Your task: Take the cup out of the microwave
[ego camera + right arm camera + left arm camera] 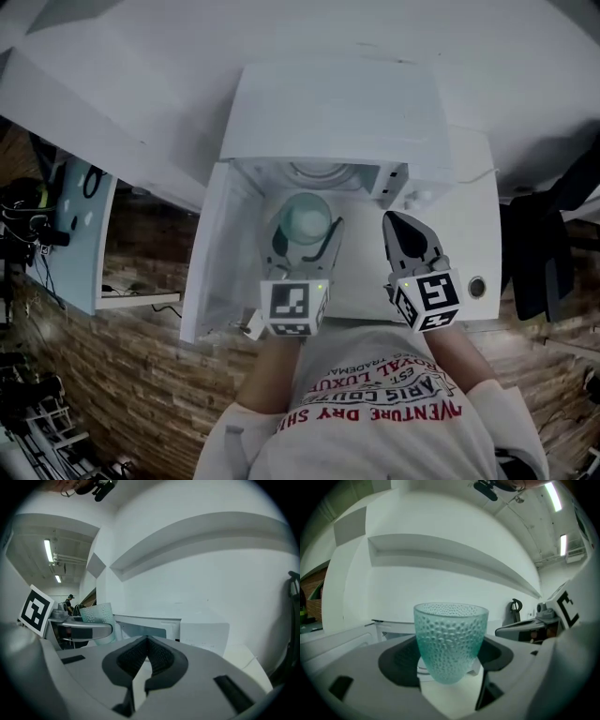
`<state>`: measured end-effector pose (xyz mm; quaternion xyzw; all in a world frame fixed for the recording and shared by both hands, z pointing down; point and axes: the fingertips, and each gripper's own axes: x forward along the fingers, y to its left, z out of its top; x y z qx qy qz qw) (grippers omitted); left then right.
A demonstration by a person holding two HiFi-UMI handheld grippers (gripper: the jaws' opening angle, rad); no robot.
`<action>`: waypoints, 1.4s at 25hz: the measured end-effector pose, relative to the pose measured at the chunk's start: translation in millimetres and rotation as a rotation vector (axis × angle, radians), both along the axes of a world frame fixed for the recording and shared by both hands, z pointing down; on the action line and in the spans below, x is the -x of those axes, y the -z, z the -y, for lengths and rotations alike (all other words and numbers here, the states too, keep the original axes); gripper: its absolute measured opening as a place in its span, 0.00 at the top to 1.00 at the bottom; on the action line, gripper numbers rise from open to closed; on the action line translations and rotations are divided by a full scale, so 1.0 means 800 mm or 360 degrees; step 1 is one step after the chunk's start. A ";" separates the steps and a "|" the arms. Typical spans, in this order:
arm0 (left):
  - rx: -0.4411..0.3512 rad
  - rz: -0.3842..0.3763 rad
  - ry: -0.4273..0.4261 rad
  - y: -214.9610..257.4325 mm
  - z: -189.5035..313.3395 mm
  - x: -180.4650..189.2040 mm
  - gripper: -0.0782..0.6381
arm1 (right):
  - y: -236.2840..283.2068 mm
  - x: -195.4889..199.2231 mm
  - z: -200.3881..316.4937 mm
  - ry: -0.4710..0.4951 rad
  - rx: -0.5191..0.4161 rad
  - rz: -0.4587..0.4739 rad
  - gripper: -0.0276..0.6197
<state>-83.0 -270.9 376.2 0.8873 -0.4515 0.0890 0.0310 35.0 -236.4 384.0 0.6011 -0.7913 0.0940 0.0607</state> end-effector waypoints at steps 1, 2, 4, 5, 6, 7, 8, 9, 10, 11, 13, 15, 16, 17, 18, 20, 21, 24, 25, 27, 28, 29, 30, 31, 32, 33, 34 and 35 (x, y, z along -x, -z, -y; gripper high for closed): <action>-0.0015 -0.0001 -0.0006 0.006 -0.002 -0.001 0.38 | 0.005 -0.002 -0.001 -0.0005 -0.0017 0.0002 0.95; -0.0029 -0.0001 -0.0013 0.011 -0.004 -0.003 0.38 | 0.011 -0.003 -0.002 -0.0009 -0.0034 0.0005 0.95; -0.0054 0.0003 -0.0029 0.021 -0.007 -0.006 0.38 | 0.025 -0.006 -0.006 -0.0022 -0.0080 0.0006 0.95; -0.0068 0.0004 -0.0037 0.026 -0.008 -0.008 0.38 | 0.033 -0.008 -0.008 -0.0035 -0.0112 -0.0001 0.95; -0.0085 0.0003 -0.0044 0.031 -0.010 -0.010 0.38 | 0.041 -0.011 -0.009 -0.0051 -0.0146 -0.0009 0.95; -0.0102 0.0001 -0.0050 0.037 -0.011 -0.011 0.38 | 0.049 -0.014 -0.011 -0.0068 -0.0181 -0.0016 0.95; -0.0118 -0.0001 -0.0055 0.041 -0.011 -0.013 0.38 | 0.057 -0.017 -0.011 -0.0081 -0.0212 -0.0020 0.95; -0.0129 -0.0003 -0.0059 0.045 -0.011 -0.015 0.38 | 0.063 -0.019 -0.012 -0.0090 -0.0237 -0.0024 0.95; -0.0136 -0.0005 -0.0063 0.047 -0.011 -0.017 0.38 | 0.068 -0.021 -0.012 -0.0094 -0.0255 -0.0026 0.95; -0.0138 -0.0008 -0.0066 0.049 -0.012 -0.019 0.38 | 0.071 -0.022 -0.013 -0.0095 -0.0268 -0.0029 0.95; -0.0133 -0.0011 -0.0070 0.051 -0.013 -0.024 0.38 | 0.075 -0.023 -0.014 -0.0090 -0.0280 -0.0037 0.95; -0.0128 -0.0006 -0.0075 0.052 -0.014 -0.027 0.38 | 0.077 -0.023 -0.016 -0.0086 -0.0282 -0.0042 0.95; -0.0126 -0.0001 -0.0081 0.052 -0.014 -0.029 0.38 | 0.077 -0.023 -0.017 -0.0086 -0.0280 -0.0042 0.95; -0.0123 0.0005 -0.0089 0.052 -0.015 -0.031 0.38 | 0.077 -0.024 -0.018 -0.0089 -0.0277 -0.0041 0.95; -0.0118 0.0008 -0.0096 0.050 -0.016 -0.033 0.38 | 0.076 -0.025 -0.019 -0.0094 -0.0274 -0.0039 0.95; -0.0099 0.0002 -0.0104 0.047 -0.017 -0.034 0.38 | 0.074 -0.025 -0.020 -0.0102 -0.0264 -0.0039 0.95; -0.0091 -0.0003 -0.0107 0.046 -0.017 -0.035 0.38 | 0.073 -0.025 -0.021 -0.0104 -0.0261 -0.0040 0.95; -0.0084 -0.0006 -0.0106 0.045 -0.017 -0.034 0.38 | 0.073 -0.023 -0.021 -0.0105 -0.0262 -0.0047 0.95; -0.0084 -0.0006 -0.0105 0.045 -0.017 -0.034 0.38 | 0.073 -0.023 -0.021 -0.0106 -0.0262 -0.0049 0.95; -0.0081 -0.0004 -0.0109 0.044 -0.017 -0.035 0.38 | 0.071 -0.025 -0.020 -0.0114 -0.0257 -0.0049 0.95; -0.0077 -0.0002 -0.0114 0.043 -0.017 -0.037 0.38 | 0.070 -0.026 -0.020 -0.0120 -0.0252 -0.0046 0.95; -0.0073 0.0001 -0.0119 0.042 -0.018 -0.038 0.38 | 0.069 -0.027 -0.019 -0.0124 -0.0246 -0.0041 0.95; -0.0070 0.0004 -0.0124 0.041 -0.018 -0.038 0.38 | 0.068 -0.027 -0.019 -0.0127 -0.0241 -0.0034 0.95; -0.0069 0.0006 -0.0128 0.041 -0.019 -0.038 0.38 | 0.066 -0.027 -0.018 -0.0128 -0.0237 -0.0029 0.95; -0.0068 0.0009 -0.0130 0.040 -0.019 -0.038 0.38 | 0.065 -0.026 -0.018 -0.0128 -0.0233 -0.0025 0.95; -0.0068 0.0011 -0.0130 0.040 -0.018 -0.037 0.38 | 0.064 -0.025 -0.017 -0.0126 -0.0228 -0.0023 0.95; -0.0067 0.0011 -0.0129 0.040 -0.018 -0.036 0.38 | 0.063 -0.023 -0.016 -0.0123 -0.0223 -0.0023 0.95; -0.0066 0.0009 -0.0127 0.040 -0.017 -0.034 0.38 | 0.061 -0.022 -0.015 -0.0120 -0.0218 -0.0025 0.95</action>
